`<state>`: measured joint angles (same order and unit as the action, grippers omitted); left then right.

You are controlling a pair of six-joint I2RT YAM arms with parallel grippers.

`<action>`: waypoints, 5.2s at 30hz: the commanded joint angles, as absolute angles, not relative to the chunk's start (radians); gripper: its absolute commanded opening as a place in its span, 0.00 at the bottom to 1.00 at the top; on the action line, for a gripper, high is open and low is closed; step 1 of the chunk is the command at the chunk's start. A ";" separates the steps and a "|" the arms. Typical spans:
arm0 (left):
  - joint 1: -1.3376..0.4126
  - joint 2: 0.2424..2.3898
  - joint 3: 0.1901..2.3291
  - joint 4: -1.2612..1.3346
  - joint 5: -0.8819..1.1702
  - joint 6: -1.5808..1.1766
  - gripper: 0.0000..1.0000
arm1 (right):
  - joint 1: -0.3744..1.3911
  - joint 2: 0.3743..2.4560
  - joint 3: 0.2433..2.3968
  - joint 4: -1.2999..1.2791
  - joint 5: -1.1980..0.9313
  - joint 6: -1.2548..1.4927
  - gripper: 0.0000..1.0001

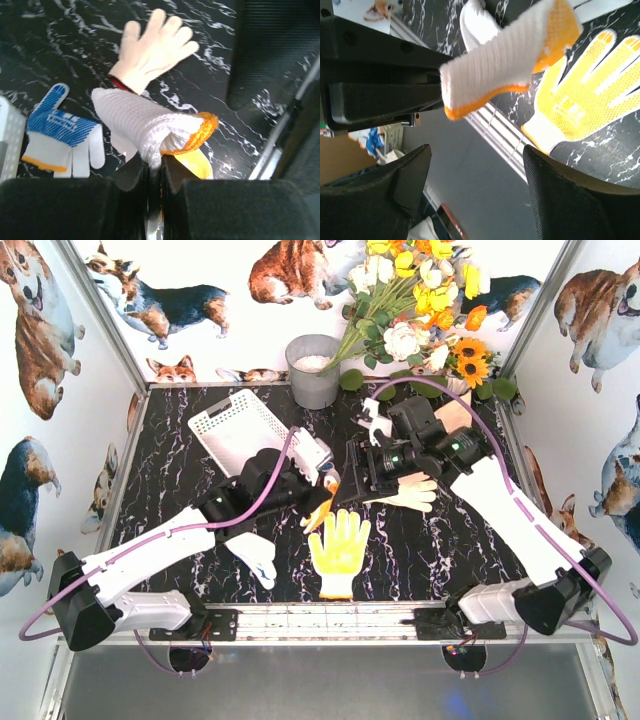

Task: Put the gloves into the storage basket
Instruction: Turn over the glove, then pair the glove with the glove.

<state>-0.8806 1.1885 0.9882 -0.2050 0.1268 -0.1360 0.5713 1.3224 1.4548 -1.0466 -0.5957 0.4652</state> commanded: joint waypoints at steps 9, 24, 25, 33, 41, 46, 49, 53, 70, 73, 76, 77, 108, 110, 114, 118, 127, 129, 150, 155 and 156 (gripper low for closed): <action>-0.880 1.154 0.936 -0.128 -0.031 -0.212 0.00 | 0.394 1.054 1.084 -0.441 -0.511 0.913 0.81; -0.870 1.114 0.903 -0.022 0.180 -0.166 0.00 | 0.391 1.020 0.819 -0.131 -0.485 1.370 0.70; -0.870 1.112 0.902 -0.021 0.180 -0.168 0.00 | 0.391 1.023 0.810 -0.124 -0.493 1.376 0.70; -0.870 1.112 0.885 0.017 0.267 -0.189 0.00 | 0.410 1.096 0.791 0.080 -0.727 1.412 0.65; -0.870 1.138 0.906 0.044 0.262 -0.196 0.00 | 0.447 1.144 0.730 0.231 -0.802 1.468 0.50; -0.870 1.151 0.915 0.031 0.221 -0.197 0.00 | 0.448 1.125 0.706 0.254 -0.772 1.467 0.31; -0.870 1.137 0.904 0.023 0.158 -0.199 0.00 | 0.448 1.125 0.736 0.149 -0.761 1.385 0.17; -0.870 1.115 0.886 0.027 0.129 -0.208 0.10 | 0.444 1.076 0.751 0.063 -0.725 1.337 0.00; -0.871 0.996 0.864 0.035 0.187 -0.213 0.85 | 0.411 1.018 0.762 0.043 -0.603 1.355 0.00; -0.871 0.995 0.882 -0.026 0.170 -0.143 0.81 | 0.407 1.027 0.776 0.037 -0.607 1.355 0.00; -0.871 1.001 0.902 -0.099 0.134 -0.070 0.72 | 0.403 1.039 0.784 0.051 -0.618 1.370 0.00; -0.871 1.004 0.908 -0.115 0.125 -0.053 0.70 | 0.403 1.042 0.788 0.053 -0.623 1.372 0.00; -0.766 1.408 0.951 0.208 0.054 -0.051 0.00 | 0.329 1.060 0.664 0.101 -0.544 1.288 0.00; -0.758 1.435 0.965 0.233 0.071 -0.042 0.00 | 0.328 1.054 0.660 0.083 -0.528 1.268 0.00; -0.752 1.477 0.965 0.290 0.082 -0.006 0.00 | 0.328 1.040 0.633 0.073 -0.503 1.239 0.00; -0.746 1.513 0.948 0.313 0.108 0.003 0.00 | 0.328 1.028 0.593 0.074 -0.503 1.228 0.00; -0.746 1.529 0.862 0.333 0.176 -0.031 0.00 | 0.332 1.021 0.519 0.019 -0.546 1.212 0.00; -0.746 1.528 0.847 0.328 0.195 -0.038 0.00 | 0.338 1.015 0.509 0.003 -0.550 1.206 0.00; -0.752 1.477 0.688 0.272 0.248 -0.095 0.00 | 0.480 0.964 0.410 -0.038 -0.516 1.268 0.00; -0.753 1.462 0.662 0.267 0.236 -0.095 0.00 | 0.490 0.926 0.403 -0.077 -0.519 1.270 0.00; -0.754 1.461 0.660 0.265 0.237 -0.095 0.00 | 0.493 0.920 0.403 -0.079 -0.522 1.274 0.00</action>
<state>-0.7738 1.4803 0.6800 0.2794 0.3080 -0.1043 0.4740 0.9707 0.4088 -0.0586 -0.4709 1.2659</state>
